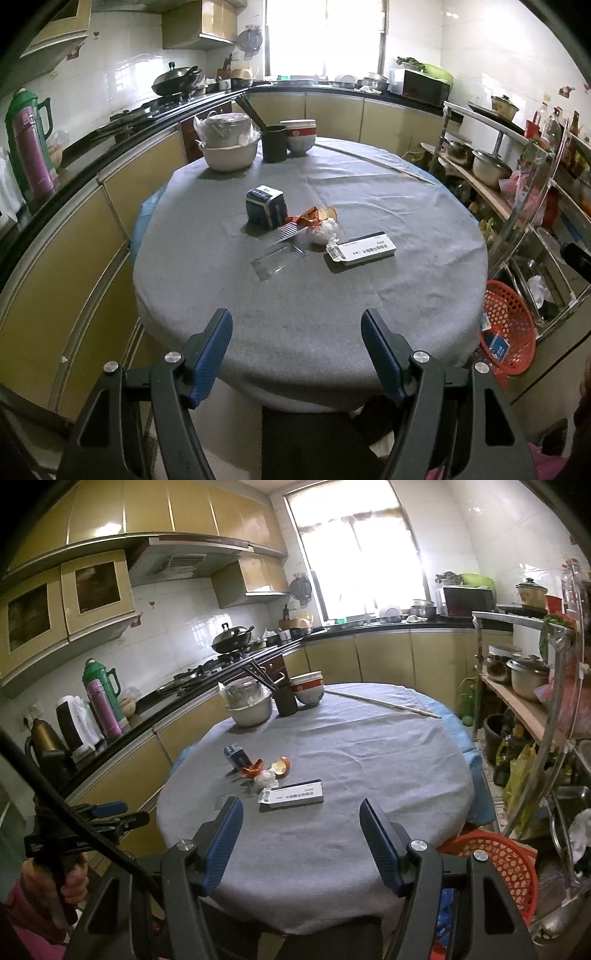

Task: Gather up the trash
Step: 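Grasp the white blister card box with the right gripper while the left gripper grasps the clear tray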

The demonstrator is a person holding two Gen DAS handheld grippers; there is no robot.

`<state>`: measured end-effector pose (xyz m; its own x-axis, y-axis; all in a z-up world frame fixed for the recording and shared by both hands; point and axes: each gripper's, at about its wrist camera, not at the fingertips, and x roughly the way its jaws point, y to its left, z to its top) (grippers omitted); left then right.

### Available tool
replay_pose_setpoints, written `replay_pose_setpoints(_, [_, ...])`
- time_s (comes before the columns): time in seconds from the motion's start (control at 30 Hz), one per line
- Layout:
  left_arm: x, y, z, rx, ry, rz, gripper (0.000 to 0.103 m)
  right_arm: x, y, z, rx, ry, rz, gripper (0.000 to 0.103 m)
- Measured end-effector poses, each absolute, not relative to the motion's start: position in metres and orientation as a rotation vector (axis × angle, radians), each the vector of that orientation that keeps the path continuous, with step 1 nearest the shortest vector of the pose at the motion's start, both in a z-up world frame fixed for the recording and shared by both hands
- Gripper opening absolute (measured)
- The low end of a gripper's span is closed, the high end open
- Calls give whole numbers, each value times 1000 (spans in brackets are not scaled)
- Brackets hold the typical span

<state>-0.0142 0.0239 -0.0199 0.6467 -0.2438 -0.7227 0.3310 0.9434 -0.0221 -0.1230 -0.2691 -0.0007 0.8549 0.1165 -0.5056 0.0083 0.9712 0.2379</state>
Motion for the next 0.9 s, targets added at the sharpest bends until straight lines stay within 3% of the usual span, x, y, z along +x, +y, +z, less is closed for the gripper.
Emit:
replay_pose_setpoints(0.4, [14,36,-22,121,834,-253,73,-70,-272,-9,311,600,150,69])
replay_pose_setpoints(0.9, [147,47,-69,105,952,-239,73,47,-300,-97,536,888,238,69])
